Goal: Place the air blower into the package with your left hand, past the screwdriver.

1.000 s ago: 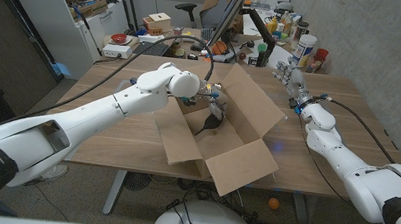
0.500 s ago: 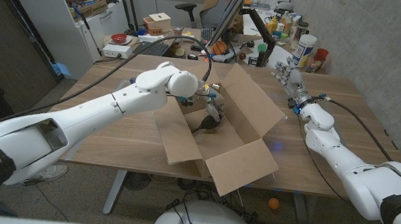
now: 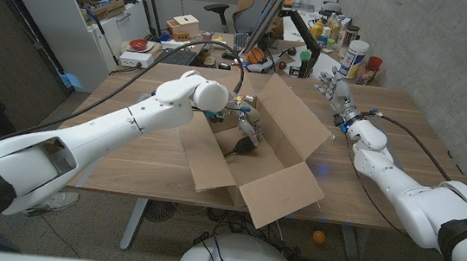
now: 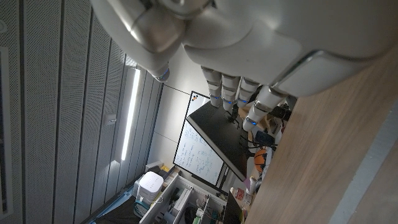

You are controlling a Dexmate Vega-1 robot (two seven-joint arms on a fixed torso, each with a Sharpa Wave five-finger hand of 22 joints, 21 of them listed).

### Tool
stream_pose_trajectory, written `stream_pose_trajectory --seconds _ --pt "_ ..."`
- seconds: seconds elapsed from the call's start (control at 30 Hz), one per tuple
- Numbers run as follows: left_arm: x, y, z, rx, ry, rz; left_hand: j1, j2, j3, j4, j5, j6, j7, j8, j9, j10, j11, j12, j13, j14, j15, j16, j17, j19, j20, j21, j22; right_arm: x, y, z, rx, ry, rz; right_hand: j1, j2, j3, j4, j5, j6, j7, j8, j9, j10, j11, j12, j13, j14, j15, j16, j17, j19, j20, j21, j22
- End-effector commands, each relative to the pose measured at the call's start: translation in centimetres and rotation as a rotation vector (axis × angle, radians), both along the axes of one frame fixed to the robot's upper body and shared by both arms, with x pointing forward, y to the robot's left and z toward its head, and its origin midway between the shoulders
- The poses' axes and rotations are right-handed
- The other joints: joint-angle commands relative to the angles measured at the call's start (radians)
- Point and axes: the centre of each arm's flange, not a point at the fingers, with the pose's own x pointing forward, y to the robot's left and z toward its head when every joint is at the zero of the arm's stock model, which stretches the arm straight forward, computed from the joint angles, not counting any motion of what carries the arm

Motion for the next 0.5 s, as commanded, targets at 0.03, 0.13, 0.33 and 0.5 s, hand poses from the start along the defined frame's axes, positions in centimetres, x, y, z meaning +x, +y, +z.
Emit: stream_pose_trajectory --seconds 0.03,0.13,0.33,0.5 --pt "0.2 0.4 0.6 -0.055 0.059 -0.01 -0.055 0.022 -0.03 0.039 0.03 -0.064 -0.024 -0.004 -0.006 -0.056 0.014 -0.001 -0.006 -0.046 0.015 0.0 0.001 -0.043 0.019 -0.039 0.001 0.4 0.0 0.0 0.001 0.008 0.001 0.006 0.002 -0.002 0.0 0.003 0.006 0.001 0.002 0.002 0.008 0.001 0.003 0.004 -0.001 0.001 0.002 0.0 0.005 -0.003 0.002 0.004" --pt "0.2 0.5 0.7 -0.06 0.073 -0.012 -0.074 0.042 -0.036 0.056 0.036 -0.083 -0.027 -0.001 -0.01 -0.091 0.029 -0.003 -0.01 -0.071 0.029 -0.001 0.0 -0.07 0.028 -0.065 0.001 0.4 -0.1 0.0 0.004 0.012 0.0 0.006 0.002 -0.002 0.0 0.003 0.006 0.001 0.002 0.002 0.008 0.001 0.003 0.004 -0.001 0.001 0.002 0.0 0.004 -0.003 0.002 0.004" --pt "-0.2 0.6 1.2 -0.065 0.082 -0.016 -0.091 0.043 -0.047 0.066 0.032 -0.086 -0.025 0.004 -0.013 -0.105 0.036 0.002 -0.012 -0.092 0.044 -0.001 -0.002 -0.104 0.031 -0.092 0.001 0.5 -0.3 0.0 0.005 0.016 -0.002 0.006 0.002 -0.003 0.0 0.004 0.008 0.001 0.003 0.002 0.008 0.002 0.003 0.004 -0.001 0.002 0.002 0.0 0.004 -0.002 0.002 0.004" --pt "-0.8 0.6 1.8 -0.08 0.074 -0.038 -0.119 0.049 -0.062 0.078 0.01 -0.034 -0.009 0.021 -0.015 -0.07 0.045 0.028 -0.011 -0.063 0.024 0.022 0.001 -0.142 0.03 -0.131 0.006 0.6 -0.2 0.0 0.004 0.021 0.0 0.005 0.002 -0.003 0.0 0.004 0.008 0.0 0.003 0.002 0.008 0.001 0.003 0.004 -0.001 0.002 0.002 0.0 0.004 -0.003 0.002 0.004"
